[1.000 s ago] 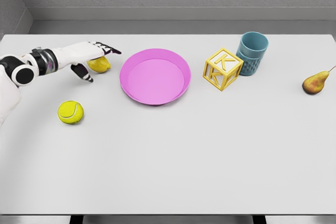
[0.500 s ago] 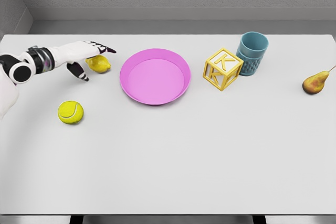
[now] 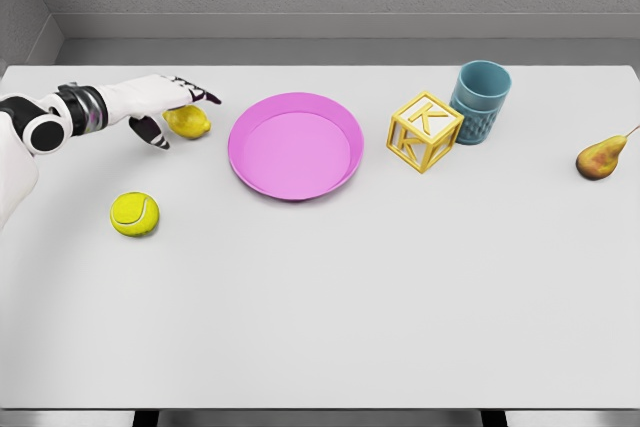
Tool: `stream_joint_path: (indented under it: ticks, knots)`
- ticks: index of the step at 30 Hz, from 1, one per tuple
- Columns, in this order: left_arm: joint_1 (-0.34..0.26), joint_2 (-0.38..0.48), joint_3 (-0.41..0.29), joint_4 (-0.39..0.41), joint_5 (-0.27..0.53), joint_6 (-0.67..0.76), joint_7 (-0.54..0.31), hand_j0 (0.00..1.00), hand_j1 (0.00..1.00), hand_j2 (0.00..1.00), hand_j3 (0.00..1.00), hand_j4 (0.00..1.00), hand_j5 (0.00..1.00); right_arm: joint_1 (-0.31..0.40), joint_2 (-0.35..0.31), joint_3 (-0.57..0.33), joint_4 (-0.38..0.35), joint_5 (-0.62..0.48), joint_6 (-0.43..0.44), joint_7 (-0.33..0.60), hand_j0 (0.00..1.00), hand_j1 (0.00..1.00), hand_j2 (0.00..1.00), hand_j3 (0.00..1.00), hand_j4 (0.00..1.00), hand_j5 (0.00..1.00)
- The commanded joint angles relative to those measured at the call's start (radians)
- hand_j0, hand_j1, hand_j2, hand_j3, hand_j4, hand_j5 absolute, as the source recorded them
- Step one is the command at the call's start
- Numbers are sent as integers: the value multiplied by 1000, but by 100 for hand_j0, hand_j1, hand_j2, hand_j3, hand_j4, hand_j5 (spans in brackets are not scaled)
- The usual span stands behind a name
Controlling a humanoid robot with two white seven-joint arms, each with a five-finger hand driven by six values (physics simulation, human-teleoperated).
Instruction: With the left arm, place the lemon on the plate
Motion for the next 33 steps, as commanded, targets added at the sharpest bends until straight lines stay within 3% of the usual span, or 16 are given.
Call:
stream_joint_path:
  ticks: [1,5,12,33]
  knots:
    - [0,0,0,0,-3,2,1,89,89,89,89,89,89,0,0,0,0,-1,0,0,100,100,100,100,100,100]
    - [0,-12,0,0,-3,2,3,89,89,89,89,89,89,2,0,0,0,-1,0,0,100,100,100,100,100,100]
    - [0,-13,-8,-4,-3,2,3,78,78,78,78,78,78,2,0,0,0,-1,0,0,100,100,100,100,100,100]
    - [-8,-23,-11,4,-49,2,3,77,77,77,77,77,77,2,0,0,0,-1,0,0,100,100,100,100,100,100]
